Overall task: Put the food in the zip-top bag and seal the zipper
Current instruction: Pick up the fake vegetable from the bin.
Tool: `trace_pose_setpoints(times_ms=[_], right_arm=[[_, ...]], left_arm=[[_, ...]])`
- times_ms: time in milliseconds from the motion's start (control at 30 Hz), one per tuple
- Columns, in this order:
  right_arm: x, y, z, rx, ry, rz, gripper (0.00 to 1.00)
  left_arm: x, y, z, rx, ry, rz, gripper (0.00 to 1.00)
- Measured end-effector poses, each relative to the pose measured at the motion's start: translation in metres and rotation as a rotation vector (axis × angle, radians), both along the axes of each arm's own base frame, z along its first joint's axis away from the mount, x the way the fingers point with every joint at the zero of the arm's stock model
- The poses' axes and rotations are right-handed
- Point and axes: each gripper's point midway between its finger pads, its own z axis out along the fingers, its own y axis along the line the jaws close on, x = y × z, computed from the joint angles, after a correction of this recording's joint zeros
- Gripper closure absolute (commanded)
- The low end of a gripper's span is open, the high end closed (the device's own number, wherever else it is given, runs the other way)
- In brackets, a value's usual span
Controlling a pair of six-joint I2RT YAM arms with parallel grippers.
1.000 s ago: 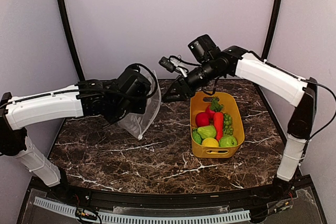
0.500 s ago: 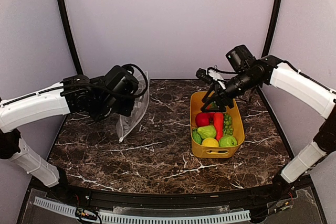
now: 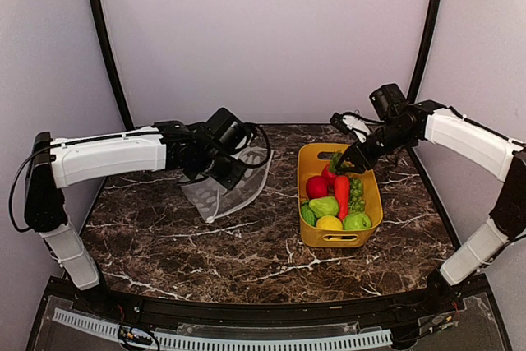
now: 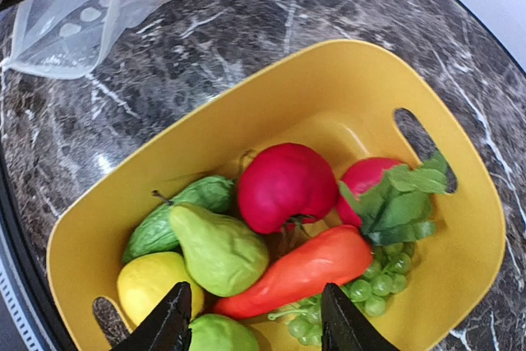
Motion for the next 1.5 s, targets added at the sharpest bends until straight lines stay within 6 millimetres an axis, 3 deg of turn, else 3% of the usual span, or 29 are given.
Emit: trace_pose_setpoints(times_ms=[100, 233, 400, 733, 933, 1200, 1500], right_arm=[[0.018, -0.016, -0.005, -0.005, 0.018, -0.114, 0.49], [0.025, -0.021, -0.023, -0.029, 0.082, -0.177, 0.51], [0.025, -0.021, -0.045, -0.047, 0.177, -0.219, 0.5], [0.033, -0.03, -0.058, -0.112, 0.209, -0.367, 0.52], [0.035, -0.033, -0.086, -0.181, 0.269, -0.427, 0.52], [0.049, -0.034, -0.092, -0.202, 0.277, -0.491, 0.51], [0.05, -0.03, -0.122, -0.241, 0.367, -0.51, 0.52]], left_arm=[[0.008, -0.016, -0.01, -0.038, -0.001, -0.039, 0.99], [0.009, -0.027, -0.014, -0.13, -0.006, -0.061, 0.99], [-0.004, -0.012, -0.023, -0.181, -0.005, -0.058, 0.99], [-0.001, -0.008, 0.025, -0.301, -0.127, -0.035, 0.99], [0.001, -0.006, 0.026, -0.3, -0.14, -0.025, 0.99], [0.001, -0.005, 0.028, -0.301, -0.146, -0.022, 0.99], [-0.001, -0.004, 0.035, -0.326, -0.15, -0.024, 0.99]])
